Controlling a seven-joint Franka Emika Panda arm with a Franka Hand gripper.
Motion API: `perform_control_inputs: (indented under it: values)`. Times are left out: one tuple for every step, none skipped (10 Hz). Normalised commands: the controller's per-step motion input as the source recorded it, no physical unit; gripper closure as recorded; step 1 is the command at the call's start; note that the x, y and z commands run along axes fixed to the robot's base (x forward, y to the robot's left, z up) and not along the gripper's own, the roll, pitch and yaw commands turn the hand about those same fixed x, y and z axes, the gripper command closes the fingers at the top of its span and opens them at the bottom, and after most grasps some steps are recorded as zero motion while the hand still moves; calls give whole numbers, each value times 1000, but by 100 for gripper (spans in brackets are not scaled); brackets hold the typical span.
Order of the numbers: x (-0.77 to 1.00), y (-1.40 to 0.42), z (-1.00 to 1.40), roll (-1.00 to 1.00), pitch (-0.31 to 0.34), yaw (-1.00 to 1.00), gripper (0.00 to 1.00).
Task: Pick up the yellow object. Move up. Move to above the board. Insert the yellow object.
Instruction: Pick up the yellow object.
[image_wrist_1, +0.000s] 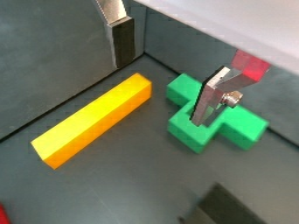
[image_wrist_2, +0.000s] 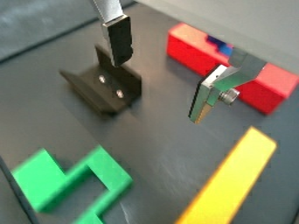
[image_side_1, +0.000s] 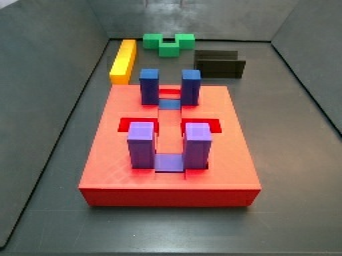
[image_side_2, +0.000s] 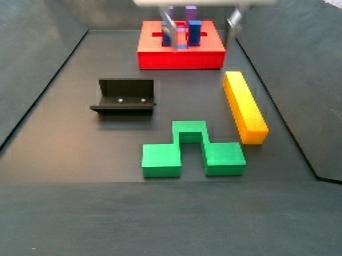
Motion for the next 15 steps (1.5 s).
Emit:
perform_control_inputs:
  values:
    - [-1000,0,-454,0,-140,-37,0]
    - [-1000,0,-414,0,-171,-37,0]
    - [-1000,0,-449,0,-169,-40,0]
    - [-1000,0,-411,0,-171,-17,0]
    - [-766,0,-329,-49,-189,0,0]
    - [-526,0,-380,-54,-160,0,0]
    - [-654,-37,-606,-29,-177,0,0]
    - [-697,-11,-583,-33,-184,0,0]
    - [-269,-14,-166,66,-84,-9,0]
    - [0,0,0,6,0,0,0]
    - [83,0,-180,0,0,0,0]
    - [166,0,-354,-50,-66,0,0]
    - [160,0,-374,-50,-86,0,0]
    - [31,9,-291,0,-37,0,0]
    - [0,0,-363,-13,-67,0,0]
